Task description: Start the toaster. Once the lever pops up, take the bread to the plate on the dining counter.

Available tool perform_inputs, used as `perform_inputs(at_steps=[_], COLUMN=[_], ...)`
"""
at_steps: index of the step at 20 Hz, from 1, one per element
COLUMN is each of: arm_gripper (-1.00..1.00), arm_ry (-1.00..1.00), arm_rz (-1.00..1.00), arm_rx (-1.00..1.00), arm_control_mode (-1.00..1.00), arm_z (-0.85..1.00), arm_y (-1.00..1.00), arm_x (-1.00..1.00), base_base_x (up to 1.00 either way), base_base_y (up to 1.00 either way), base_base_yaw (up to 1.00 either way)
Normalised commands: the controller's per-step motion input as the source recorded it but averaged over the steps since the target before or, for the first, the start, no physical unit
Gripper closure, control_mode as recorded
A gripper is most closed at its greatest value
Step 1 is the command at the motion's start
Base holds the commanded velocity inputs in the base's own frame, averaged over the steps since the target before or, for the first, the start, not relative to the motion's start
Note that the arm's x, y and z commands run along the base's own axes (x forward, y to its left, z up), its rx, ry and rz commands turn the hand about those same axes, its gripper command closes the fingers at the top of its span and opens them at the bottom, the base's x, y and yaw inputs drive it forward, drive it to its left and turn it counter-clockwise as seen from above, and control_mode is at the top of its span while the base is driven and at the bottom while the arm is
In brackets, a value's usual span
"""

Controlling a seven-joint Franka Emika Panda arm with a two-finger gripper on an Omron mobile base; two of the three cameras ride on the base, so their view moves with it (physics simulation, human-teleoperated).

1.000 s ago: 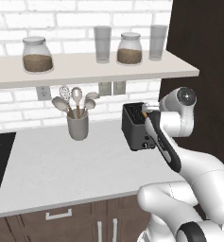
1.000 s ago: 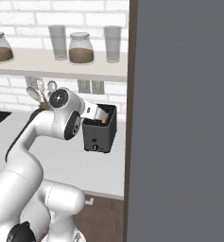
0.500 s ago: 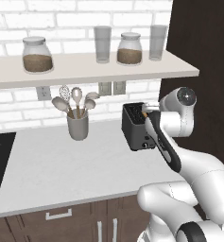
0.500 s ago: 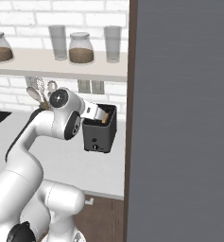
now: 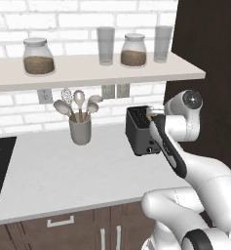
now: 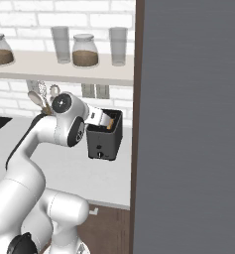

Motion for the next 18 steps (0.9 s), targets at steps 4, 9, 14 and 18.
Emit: perform_inputs(at_steps=[4,9,14,18], arm_gripper=[-1.0,-1.0,-1.0,-1.0], arm_ry=[0.0,0.0,0.0,0.0], arm_rz=[0.0,0.0,0.0,0.0], arm_rx=[0.0,0.0,0.0,0.0], arm_control_mode=[-1.0,-1.0,-1.0,-1.0], arm_z=[0.0,0.0,0.0,0.0], arm_y=[0.0,0.0,0.0,0.0], arm_x=[0.0,0.0,0.0,0.0], base_base_x=[0.0,0.0,0.0,0.0], base_base_y=[0.0,0.0,0.0,0.0], base_base_yaw=[0.0,0.0,0.0,0.0])
